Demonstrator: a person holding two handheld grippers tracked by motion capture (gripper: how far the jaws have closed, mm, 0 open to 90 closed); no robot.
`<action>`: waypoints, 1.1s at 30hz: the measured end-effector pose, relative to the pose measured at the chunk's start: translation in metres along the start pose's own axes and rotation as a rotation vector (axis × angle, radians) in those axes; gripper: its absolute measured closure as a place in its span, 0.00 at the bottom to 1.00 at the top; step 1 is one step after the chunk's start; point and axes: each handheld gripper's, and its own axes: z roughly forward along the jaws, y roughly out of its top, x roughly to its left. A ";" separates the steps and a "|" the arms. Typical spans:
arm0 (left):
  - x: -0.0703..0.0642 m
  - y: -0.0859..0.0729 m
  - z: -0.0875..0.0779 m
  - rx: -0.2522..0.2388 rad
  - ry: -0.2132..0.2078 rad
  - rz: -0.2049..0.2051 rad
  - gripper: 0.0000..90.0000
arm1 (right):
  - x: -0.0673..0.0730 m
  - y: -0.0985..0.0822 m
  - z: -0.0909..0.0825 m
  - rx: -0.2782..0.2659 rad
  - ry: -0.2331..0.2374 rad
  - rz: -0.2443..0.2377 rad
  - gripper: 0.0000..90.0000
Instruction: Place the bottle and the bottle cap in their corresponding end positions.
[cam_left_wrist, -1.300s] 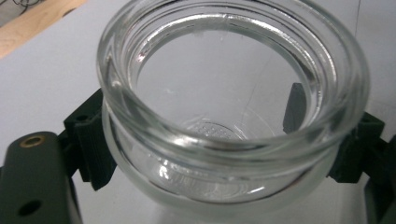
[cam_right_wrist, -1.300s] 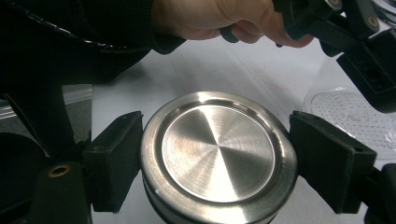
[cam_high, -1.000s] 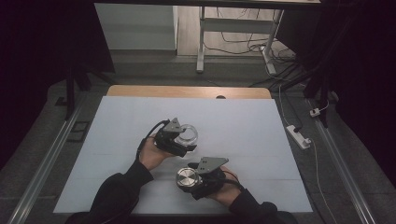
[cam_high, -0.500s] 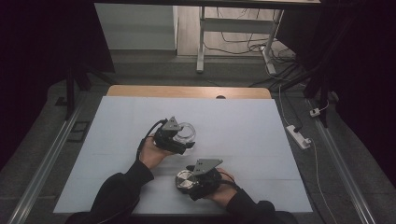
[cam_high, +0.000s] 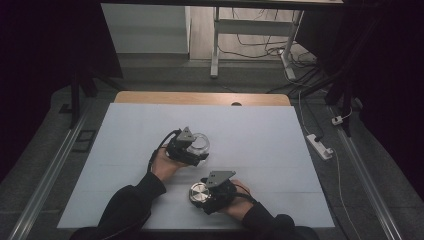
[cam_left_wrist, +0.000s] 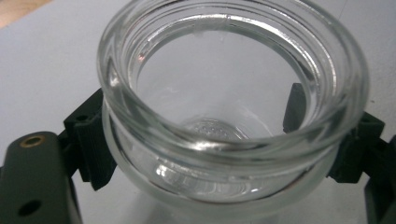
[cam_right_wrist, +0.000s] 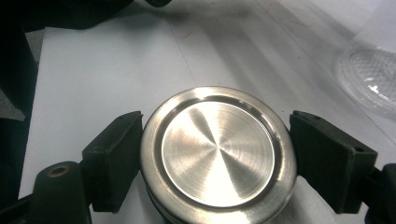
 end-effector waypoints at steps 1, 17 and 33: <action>0.000 0.000 0.000 0.002 -0.003 -0.003 0.17 | 0.000 0.000 0.000 0.001 -0.001 -0.001 0.21; 0.001 0.001 -0.003 0.023 -0.011 -0.022 0.16 | -0.002 0.003 -0.003 -0.014 -0.013 0.046 0.16; -0.002 0.004 -0.033 -0.031 -0.024 -0.027 0.06 | -0.002 0.013 -0.025 -0.085 -0.042 0.083 0.08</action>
